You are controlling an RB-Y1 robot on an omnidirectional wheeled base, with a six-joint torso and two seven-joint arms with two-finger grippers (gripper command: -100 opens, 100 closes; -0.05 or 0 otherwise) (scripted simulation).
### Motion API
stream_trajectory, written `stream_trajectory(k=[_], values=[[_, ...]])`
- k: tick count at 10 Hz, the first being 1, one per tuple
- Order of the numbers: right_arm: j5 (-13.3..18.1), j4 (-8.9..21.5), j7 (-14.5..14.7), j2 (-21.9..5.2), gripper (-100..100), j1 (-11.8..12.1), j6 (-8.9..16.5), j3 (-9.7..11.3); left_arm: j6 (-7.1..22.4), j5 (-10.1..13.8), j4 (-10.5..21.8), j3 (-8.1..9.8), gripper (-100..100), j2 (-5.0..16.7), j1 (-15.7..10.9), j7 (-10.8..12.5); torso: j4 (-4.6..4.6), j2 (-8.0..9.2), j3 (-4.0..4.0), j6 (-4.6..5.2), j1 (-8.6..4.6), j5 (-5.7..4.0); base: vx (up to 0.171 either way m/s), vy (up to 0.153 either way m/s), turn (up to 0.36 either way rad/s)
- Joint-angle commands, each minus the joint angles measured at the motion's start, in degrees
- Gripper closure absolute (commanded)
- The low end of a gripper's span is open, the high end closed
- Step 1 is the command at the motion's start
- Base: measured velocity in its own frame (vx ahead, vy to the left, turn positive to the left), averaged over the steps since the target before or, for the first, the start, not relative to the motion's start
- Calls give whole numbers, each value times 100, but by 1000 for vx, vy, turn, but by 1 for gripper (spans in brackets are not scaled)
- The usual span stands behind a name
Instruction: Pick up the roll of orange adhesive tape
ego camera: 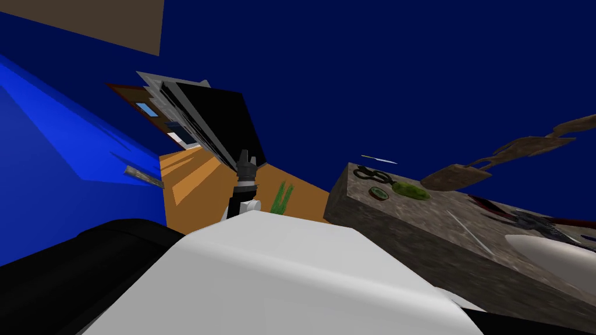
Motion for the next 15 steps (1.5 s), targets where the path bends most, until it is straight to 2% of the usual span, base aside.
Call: stream_trajectory(k=[1, 2, 3, 4, 6, 7, 8, 9, 10, 13, 15], values=[[-13, -39, 30, -228, -100, 62, 45, -12, 0, 0, 0, 0, 0, 0, 0, 0, 0, 0, 0, 0, 0, 0, 0, 30, 0], [66, 225, 156, -427, -100, -3, 41, 106, 0, 0, 0, 1, 0, 0, 0, 0, 1, 8, 4, 3, -14, -3, 26, 2, 91], [66, 225, 156, -549, -100, -3, 41, 106, 0, 0, 0, 0, 0, 1, 0, 0, 1, 2, 2, -2, -27, -6, 25, 36, 102], [139, 453, 279, -731, -100, -70, 40, 214, 0, 0, 0, 1, 0, 0, 0, 0, 0, 0, 0, -1, -20, -5, 52, 49, 249], [139, 475, 279, -909, -100, -70, 40, 214, 0, 0, 0, 0, 0, 0, 0, 0, -1, -3, -2, 0, -10, -3, 7, 38, 42], [139, 475, 279, -909, -100, -70, 40, 214, 0, 0, 0, 1, 0, 0, 0, 0, 2, 10, 6, 4, -17, -4, -6, 9, -18], [206, 692, 398, -1208, -100, -139, 42, 311, 0, 0, 0, 1, 0, 1, 0, 0, 3, 14, 8, 3, -24, -8, 43, -8, 146], [206, 709, 398, -1226, -100, -139, 42, 311, 0, 0, 0, 1, 0, 1, 0, 0, 0, -2, -1, -4, -31, -6, 49, -13, 162], [267, 925, 513, -1499, -100, -208, 47, 396, 0, 0, 0, 1, 0, 1, 0, 0, -1, -7, -4, -1, -34, -9, 51, -10, 164], [267, 925, 513, -1522, -100, -208, 47, 396, 0, 0, 0, 1, 0, 1, 0, 0, 3, 12, 7, 4, -21, -8, -3, 30, 8], [371, 1268, 725, -1984, -100, -345, 60, 532, 0, 0, 0, 0, 0, 0, -1, 0, 0, -2, -1, -6, 7, 1, 71, 93, 293]])
